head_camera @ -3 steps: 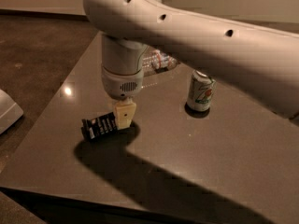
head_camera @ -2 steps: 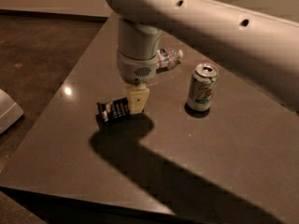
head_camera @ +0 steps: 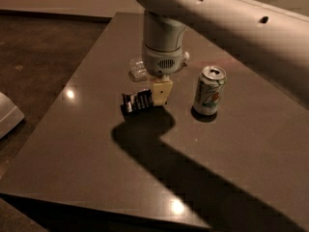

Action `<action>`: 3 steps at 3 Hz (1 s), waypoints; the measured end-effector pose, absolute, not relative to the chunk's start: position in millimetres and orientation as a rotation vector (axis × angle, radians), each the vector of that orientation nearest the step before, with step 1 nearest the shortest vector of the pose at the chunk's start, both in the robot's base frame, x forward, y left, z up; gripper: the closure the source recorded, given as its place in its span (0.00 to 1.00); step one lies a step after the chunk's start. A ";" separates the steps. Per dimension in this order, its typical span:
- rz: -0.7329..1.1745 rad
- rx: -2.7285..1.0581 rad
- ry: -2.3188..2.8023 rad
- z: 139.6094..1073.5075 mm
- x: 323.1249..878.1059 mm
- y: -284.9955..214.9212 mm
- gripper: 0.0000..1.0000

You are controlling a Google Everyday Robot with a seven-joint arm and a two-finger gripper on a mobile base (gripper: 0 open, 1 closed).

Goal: Move rxbar chocolate near 7up can

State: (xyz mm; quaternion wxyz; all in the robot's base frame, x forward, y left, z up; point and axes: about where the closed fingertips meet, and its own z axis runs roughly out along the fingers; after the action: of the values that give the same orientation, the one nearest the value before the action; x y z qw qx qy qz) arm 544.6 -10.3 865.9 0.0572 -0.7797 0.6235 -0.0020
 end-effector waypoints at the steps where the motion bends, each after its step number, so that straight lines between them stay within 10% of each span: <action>1: -0.054 -2.336 1.950 862.4 559.3 -33.5 1.00; 3: -0.106 -2.275 2.058 863.3 578.2 -80.9 0.48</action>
Offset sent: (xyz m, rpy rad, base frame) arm 0.0371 -0.0797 -0.0063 -0.1001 -0.0184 -0.1489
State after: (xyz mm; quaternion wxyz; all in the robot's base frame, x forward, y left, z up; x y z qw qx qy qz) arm 578.2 -80.9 863.3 0.0361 -0.7407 0.6699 -0.0344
